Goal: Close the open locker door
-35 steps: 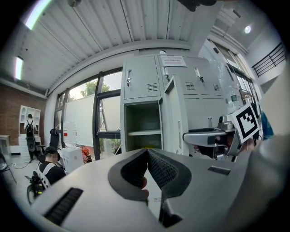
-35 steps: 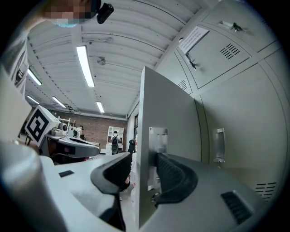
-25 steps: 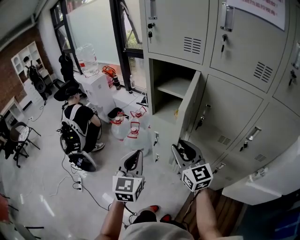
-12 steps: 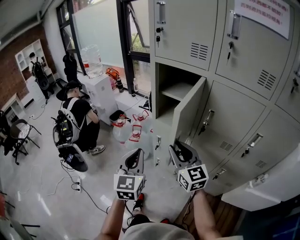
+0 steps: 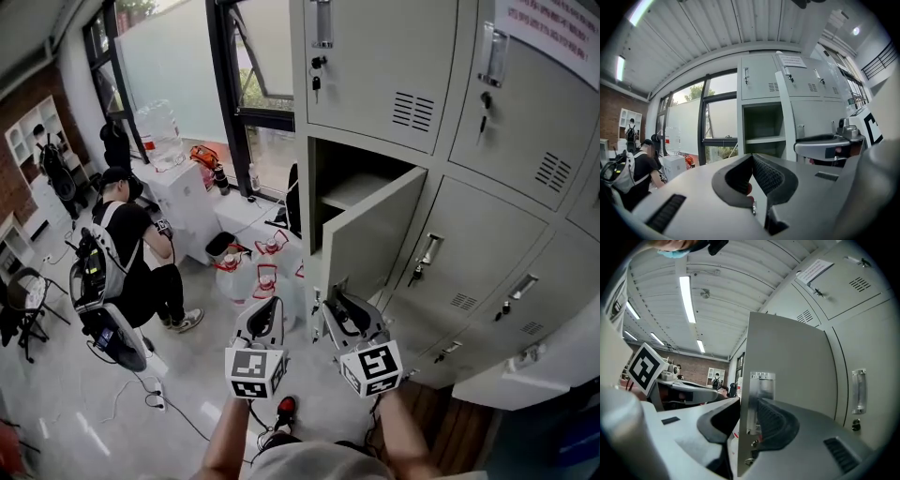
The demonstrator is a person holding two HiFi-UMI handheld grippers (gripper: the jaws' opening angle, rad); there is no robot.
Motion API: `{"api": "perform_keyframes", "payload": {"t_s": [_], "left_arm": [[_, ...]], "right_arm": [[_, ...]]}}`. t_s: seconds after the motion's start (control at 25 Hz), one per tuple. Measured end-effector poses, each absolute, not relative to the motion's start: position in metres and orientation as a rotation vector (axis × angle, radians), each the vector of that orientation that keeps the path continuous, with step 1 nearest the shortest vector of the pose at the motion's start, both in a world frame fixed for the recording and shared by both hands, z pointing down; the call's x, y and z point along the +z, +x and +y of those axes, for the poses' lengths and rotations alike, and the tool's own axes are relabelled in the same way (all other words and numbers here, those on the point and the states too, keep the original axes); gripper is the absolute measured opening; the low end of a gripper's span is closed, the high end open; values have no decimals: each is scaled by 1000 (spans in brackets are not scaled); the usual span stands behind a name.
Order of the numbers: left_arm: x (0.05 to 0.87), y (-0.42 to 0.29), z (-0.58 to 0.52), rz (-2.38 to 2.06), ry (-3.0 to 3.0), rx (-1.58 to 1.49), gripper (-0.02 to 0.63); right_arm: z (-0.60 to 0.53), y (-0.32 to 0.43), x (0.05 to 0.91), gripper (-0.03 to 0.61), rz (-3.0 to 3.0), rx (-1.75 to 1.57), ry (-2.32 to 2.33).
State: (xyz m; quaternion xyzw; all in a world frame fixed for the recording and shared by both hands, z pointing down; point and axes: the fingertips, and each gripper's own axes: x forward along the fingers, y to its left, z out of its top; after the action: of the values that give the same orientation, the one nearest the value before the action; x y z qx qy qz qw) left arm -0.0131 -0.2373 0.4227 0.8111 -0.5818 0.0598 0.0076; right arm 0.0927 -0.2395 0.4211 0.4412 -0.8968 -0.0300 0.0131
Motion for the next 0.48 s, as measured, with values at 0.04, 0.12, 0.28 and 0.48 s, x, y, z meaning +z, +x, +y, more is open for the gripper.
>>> {"api": "perform_keyframes", "payload": {"t_s": [0.04, 0.12, 0.28, 0.48], "left_arm": [[422, -17, -246, -1806, 2544, 184, 23], [422, -25, -264, -1781, 2557, 182, 23], [426, -41, -297, -1730, 2575, 191, 23], [425, -57, -331, -1668, 2605, 177, 21]], "right_arm": [[-246, 87, 421, 120, -2786, -97, 1387], [-259, 78, 420, 118, -2768, -103, 1415], [-285, 61, 421, 114, -2723, -100, 1468], [-321, 50, 421, 72, -2655, -101, 1574]]}}
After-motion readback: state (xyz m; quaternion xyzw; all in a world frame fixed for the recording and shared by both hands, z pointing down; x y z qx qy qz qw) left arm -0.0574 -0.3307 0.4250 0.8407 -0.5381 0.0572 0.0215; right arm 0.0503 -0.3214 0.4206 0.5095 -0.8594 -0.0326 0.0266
